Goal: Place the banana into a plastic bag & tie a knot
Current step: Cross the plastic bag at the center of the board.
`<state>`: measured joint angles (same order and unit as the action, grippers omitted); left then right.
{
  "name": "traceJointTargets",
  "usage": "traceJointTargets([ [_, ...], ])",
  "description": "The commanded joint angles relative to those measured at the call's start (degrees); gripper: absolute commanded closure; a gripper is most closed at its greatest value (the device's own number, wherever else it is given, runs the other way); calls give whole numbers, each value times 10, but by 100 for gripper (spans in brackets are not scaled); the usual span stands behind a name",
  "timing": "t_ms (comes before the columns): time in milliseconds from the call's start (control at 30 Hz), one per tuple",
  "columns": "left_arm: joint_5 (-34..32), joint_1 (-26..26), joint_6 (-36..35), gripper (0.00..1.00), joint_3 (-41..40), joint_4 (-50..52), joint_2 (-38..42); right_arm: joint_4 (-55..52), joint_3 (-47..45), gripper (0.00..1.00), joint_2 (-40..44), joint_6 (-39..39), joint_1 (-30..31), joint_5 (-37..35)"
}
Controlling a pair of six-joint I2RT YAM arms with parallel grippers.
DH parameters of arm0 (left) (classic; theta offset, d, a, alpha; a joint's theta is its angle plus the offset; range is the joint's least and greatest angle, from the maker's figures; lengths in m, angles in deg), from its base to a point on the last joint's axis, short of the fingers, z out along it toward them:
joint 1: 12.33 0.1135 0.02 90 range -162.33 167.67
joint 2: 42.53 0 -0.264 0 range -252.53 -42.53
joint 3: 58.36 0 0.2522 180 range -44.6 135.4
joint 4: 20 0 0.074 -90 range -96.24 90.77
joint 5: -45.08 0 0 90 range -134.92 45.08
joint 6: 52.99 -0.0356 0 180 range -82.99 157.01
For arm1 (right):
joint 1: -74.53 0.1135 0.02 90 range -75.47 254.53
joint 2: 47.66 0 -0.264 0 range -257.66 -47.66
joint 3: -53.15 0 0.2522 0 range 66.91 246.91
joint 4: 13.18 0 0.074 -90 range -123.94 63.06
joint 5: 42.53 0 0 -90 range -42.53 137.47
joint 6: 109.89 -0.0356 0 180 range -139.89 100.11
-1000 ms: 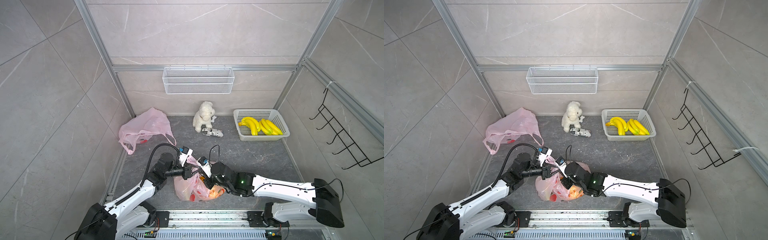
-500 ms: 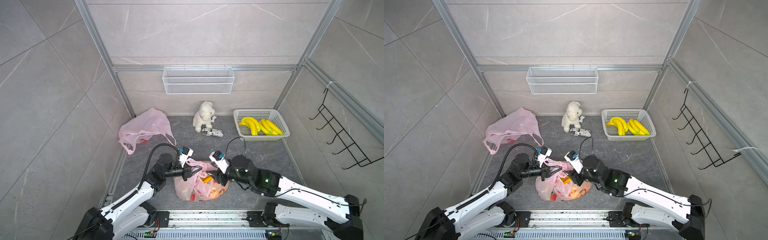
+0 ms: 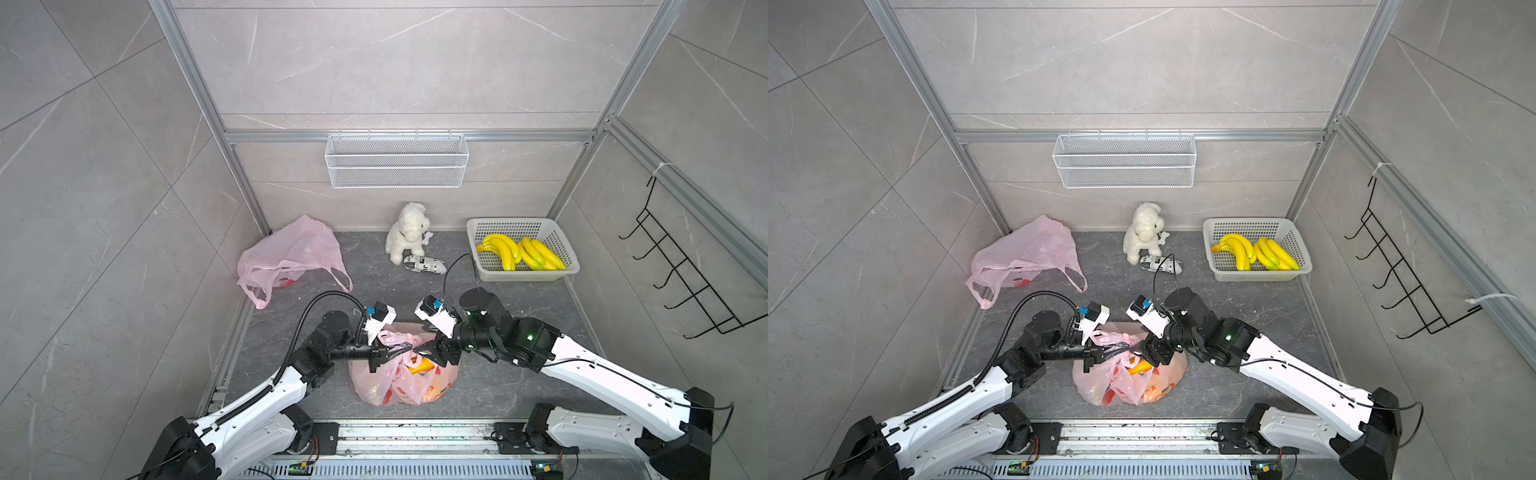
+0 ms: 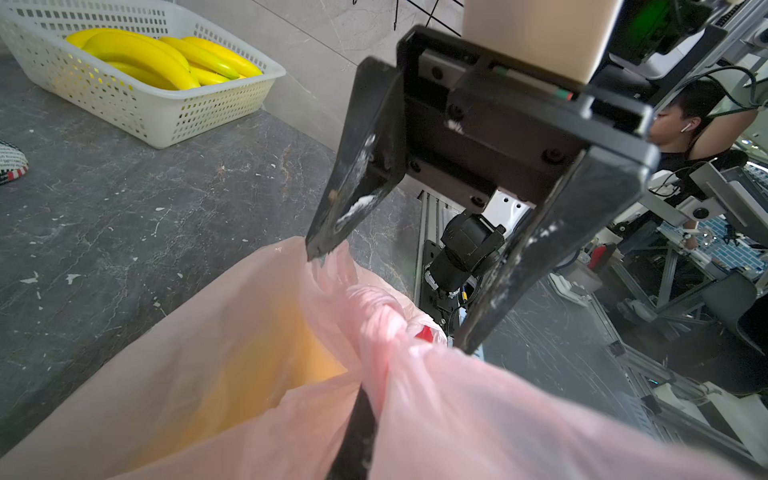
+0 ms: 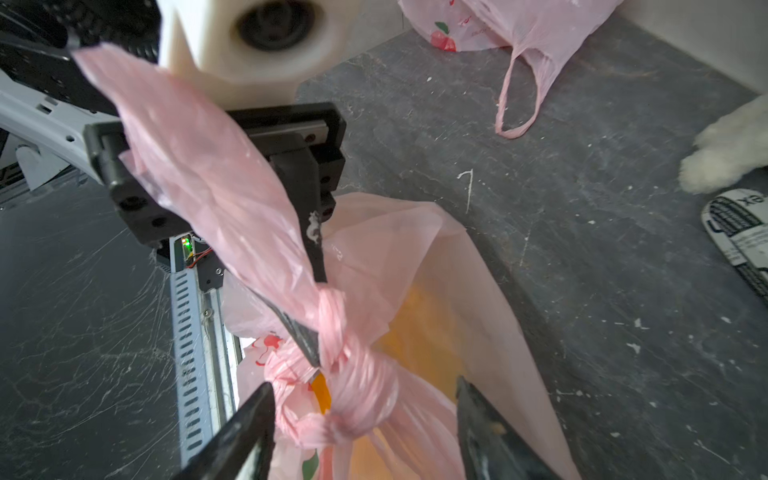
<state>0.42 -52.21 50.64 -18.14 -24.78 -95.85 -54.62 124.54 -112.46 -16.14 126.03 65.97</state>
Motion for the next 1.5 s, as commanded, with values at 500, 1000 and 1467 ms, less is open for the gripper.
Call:
traceJointTargets([
  [500,43,-1,-34,100,33,-26,-8,73,-32,64,-69,4,55,-24],
  [1000,18,-1,-33,96,29,-1,8,92,-51,100,-12,-23,57,-132],
  [1467,-79,-1,22,71,-11,23,78,248,-104,100,-2,-133,56,-215],
])
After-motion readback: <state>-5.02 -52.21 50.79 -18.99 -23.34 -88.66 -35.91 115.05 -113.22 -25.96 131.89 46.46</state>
